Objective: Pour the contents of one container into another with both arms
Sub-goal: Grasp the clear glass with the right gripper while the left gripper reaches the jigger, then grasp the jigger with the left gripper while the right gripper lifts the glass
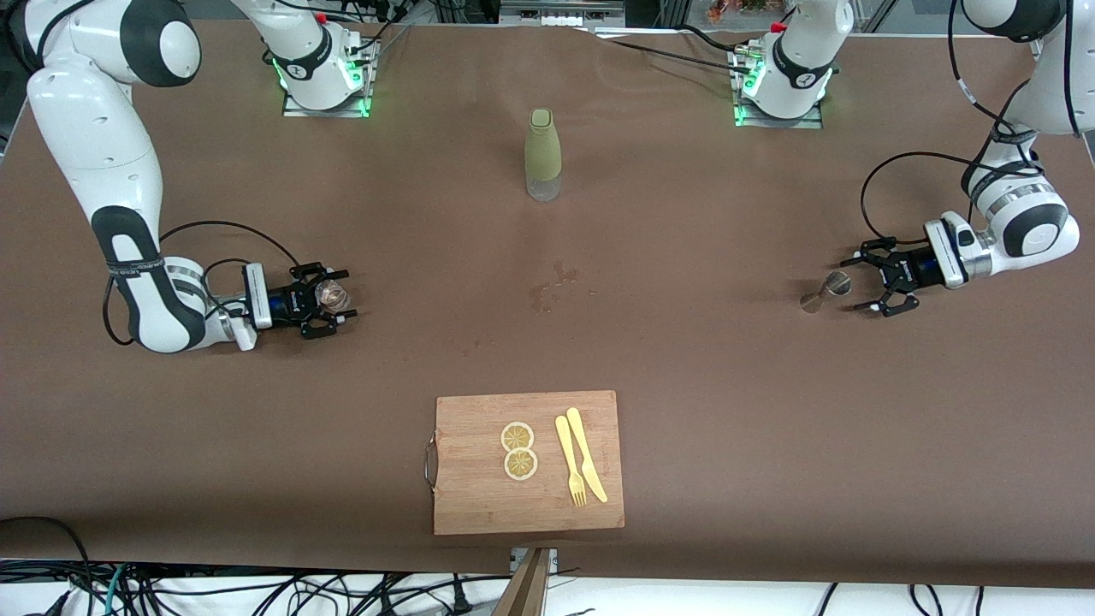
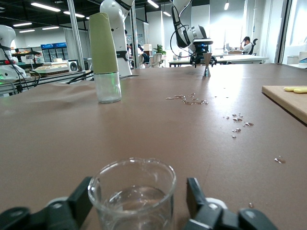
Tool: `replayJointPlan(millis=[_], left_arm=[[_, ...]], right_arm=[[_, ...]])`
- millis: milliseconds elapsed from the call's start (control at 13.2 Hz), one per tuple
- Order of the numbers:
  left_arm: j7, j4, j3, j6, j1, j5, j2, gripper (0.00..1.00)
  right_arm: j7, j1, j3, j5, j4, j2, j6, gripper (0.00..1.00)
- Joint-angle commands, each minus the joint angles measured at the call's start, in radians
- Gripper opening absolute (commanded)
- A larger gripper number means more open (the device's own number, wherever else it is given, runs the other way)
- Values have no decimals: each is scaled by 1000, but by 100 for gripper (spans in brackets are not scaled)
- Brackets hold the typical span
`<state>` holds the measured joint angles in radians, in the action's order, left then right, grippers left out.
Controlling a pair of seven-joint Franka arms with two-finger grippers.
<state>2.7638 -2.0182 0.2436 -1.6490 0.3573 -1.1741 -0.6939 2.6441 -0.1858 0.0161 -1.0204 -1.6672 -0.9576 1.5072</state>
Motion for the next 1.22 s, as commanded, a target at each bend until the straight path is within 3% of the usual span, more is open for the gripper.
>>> replayJointPlan(millis=[0, 152, 608, 1139], left_arm=[[224, 23, 3, 51, -9, -85, -70, 93], [257, 23, -1, 61, -31, -117, -93, 93], [299, 36, -7, 107, -49, -118, -95, 87], [346, 36, -17, 113, -63, -128, -96, 76]], right_arm=[[16, 8, 2, -7, 4, -10, -15, 34], [16, 8, 2, -3, 4, -10, -21, 19], [14, 5, 2, -12, 12, -9, -62, 1], [-65, 8, -16, -44, 72, 13, -166, 0]])
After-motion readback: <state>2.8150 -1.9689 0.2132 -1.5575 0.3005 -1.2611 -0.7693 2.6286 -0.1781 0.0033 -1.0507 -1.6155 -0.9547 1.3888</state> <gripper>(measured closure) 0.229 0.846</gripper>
